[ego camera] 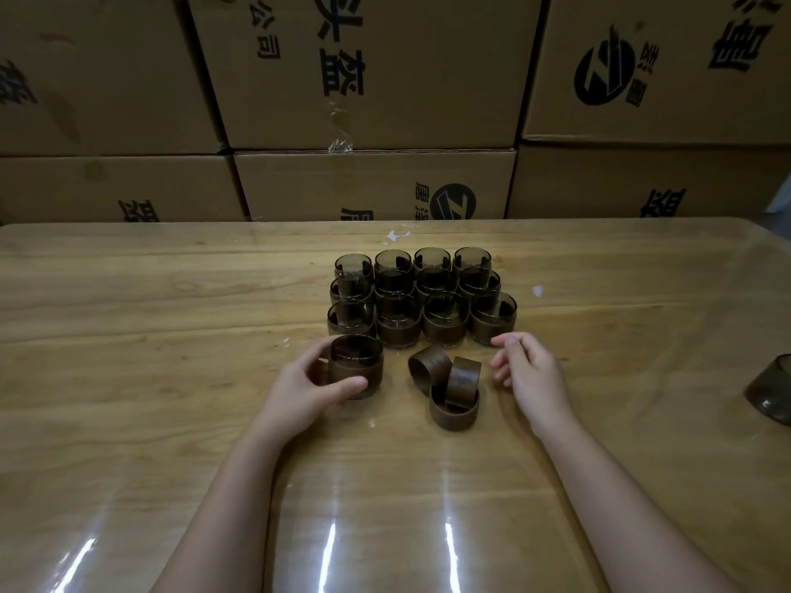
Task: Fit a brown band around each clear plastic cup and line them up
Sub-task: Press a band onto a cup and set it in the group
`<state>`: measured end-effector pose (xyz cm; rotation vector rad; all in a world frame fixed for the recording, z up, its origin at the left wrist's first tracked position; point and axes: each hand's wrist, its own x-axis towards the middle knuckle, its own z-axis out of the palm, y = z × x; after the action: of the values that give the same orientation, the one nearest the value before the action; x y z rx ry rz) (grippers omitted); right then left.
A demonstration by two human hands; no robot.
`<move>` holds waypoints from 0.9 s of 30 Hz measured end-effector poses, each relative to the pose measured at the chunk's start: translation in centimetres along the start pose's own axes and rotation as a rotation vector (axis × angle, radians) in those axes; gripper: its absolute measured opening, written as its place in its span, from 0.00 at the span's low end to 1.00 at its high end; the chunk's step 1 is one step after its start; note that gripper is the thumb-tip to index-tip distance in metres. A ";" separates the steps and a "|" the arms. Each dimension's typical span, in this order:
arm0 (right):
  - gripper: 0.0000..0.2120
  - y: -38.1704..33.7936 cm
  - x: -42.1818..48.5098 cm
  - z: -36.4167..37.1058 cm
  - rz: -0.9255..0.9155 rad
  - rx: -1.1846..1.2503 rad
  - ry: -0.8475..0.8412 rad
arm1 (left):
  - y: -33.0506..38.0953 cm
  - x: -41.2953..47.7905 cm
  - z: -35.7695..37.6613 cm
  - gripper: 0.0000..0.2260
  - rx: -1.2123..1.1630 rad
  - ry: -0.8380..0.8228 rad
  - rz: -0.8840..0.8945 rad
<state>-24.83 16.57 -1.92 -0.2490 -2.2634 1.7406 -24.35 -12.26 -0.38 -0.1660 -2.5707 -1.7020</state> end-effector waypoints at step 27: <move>0.11 0.0 -0.7 0.0 -0.018 -0.047 0.003 | -0.2 -0.4 1.6 0.18 0.186 0.377 0.349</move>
<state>-24.13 16.34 -2.01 -0.2397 -2.2993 1.6790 -23.94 -10.87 -1.26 -0.2412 -2.2454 -1.2310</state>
